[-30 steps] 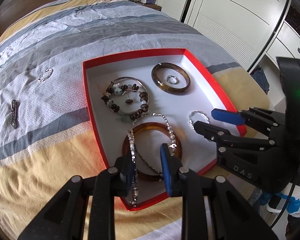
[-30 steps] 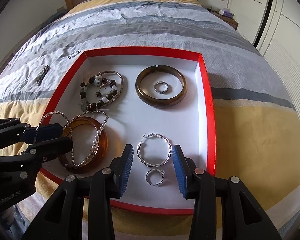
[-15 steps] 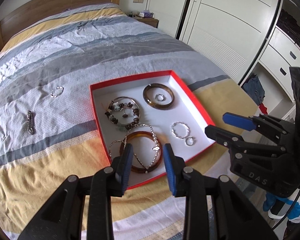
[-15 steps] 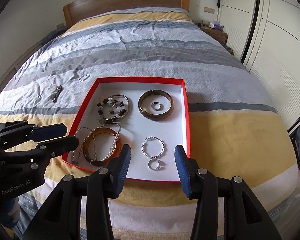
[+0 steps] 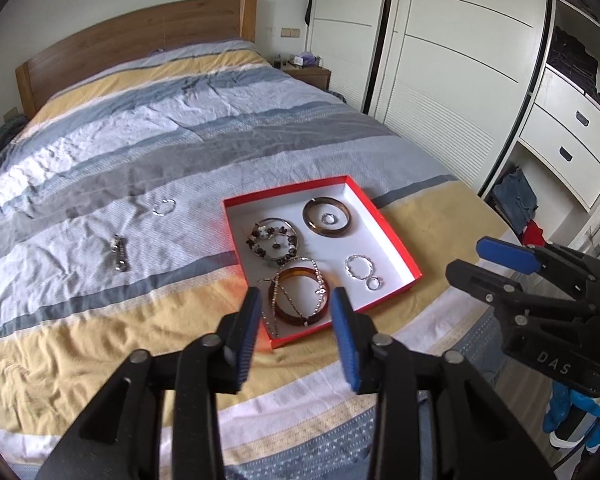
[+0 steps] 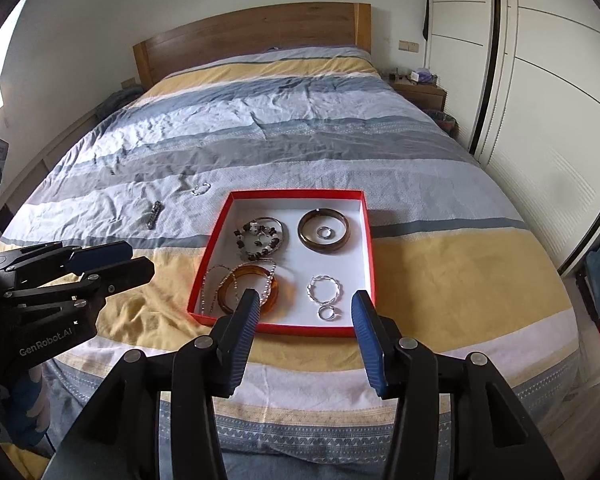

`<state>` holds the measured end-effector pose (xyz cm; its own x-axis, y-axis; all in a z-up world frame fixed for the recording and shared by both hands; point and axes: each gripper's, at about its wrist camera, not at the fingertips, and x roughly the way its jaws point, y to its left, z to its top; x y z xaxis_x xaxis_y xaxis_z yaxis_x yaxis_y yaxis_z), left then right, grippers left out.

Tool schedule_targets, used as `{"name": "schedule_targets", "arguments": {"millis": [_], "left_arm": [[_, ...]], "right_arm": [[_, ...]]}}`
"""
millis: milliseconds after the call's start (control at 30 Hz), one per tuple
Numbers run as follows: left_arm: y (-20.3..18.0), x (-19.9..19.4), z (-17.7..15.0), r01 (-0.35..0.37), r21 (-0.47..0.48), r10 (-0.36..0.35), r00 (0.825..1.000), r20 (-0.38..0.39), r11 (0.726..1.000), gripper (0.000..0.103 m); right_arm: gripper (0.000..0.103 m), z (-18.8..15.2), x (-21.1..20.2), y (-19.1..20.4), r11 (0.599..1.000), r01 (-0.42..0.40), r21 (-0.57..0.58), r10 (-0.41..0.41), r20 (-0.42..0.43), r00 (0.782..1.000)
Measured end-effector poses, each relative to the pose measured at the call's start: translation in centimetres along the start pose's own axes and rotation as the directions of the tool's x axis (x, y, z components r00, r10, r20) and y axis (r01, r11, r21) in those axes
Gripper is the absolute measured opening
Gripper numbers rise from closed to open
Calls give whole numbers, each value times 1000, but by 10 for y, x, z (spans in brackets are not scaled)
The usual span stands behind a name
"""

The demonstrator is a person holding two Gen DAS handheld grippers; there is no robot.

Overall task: Organize jewelry
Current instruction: 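Withdraw both grippers from the box toward the wristwatch and last hoop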

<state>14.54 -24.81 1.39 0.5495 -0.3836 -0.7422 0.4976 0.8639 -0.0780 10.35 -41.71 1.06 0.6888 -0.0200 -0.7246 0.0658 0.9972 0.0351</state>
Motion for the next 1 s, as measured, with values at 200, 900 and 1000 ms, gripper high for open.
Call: {"name": "schedule_targets", "arguments": {"millis": [200,900,1000], "left_arm": [[0,-39,-9,-45,1,45,998,53,999,44],[3,-124,-36,-117,3,115,975,192,993,48],[3,-139,-41,-130,3,126,967,220,991,48]], "right_arm": [[52,-4,-31,25,999,-32,-28,33,42,999],[54,-20,-97,62,998,-26,-64,34,126,991],[54,-21,-108,68,997,-23,-78,34,144,989]]}}
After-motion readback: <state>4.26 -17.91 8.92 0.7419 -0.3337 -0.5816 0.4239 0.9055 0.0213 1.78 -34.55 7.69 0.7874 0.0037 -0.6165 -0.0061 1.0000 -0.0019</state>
